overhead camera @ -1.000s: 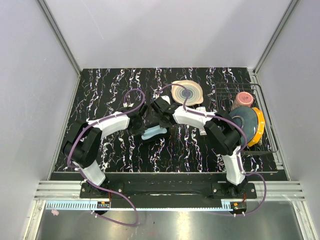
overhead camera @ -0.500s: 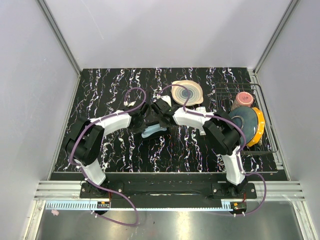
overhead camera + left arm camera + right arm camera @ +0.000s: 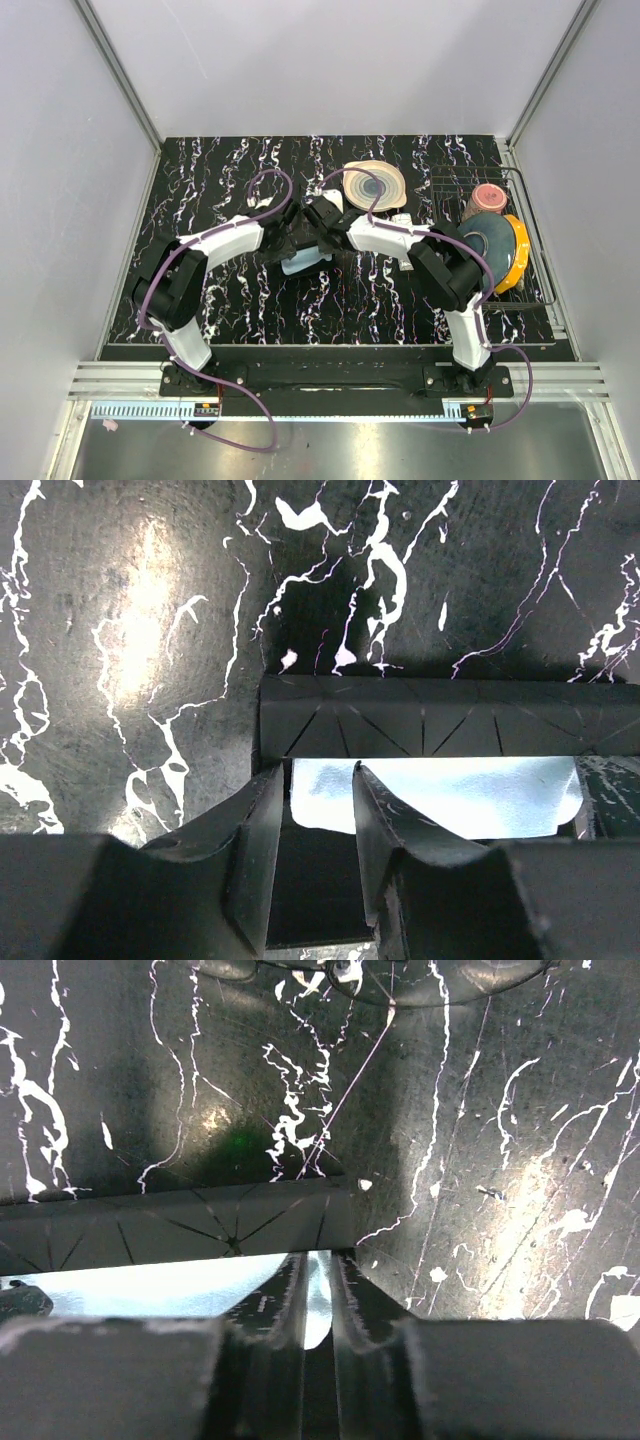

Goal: Organize the sunglasses
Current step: Place the folded cleaning cloth in the sunglasses case, then smooth out the folded cleaning cloth near the sunglasses case.

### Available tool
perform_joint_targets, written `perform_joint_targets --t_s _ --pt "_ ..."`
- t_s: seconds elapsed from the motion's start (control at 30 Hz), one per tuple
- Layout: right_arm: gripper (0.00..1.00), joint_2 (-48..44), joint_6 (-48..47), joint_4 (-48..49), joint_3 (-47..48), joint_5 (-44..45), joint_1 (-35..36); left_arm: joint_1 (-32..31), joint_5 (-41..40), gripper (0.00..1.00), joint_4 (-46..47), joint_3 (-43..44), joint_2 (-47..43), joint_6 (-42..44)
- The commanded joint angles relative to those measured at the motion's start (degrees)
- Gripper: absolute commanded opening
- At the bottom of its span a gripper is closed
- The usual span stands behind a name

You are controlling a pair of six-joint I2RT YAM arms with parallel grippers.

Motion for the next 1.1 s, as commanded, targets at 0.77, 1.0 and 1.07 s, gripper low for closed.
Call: perform_joint_targets --t_s 0.77,1.0,1.07 --pt "0.06 -3.6 -1.8 0.1 1.0 -10.0 -0.8 0.2 -0.4 0.04 -8.3 5.9 -4.2 -0.8" --pt "0.02 -0.4 -2.7 1.8 2.5 -11.6 -0.8 0.3 5.5 0.04 0.2 3.0 -3.6 0.0" --pt "0.02 0.6 -2.6 1.8 2.9 -12.1 -0.8 0.2 6.5 0.02 0.9 2.5 -1.5 0.1"
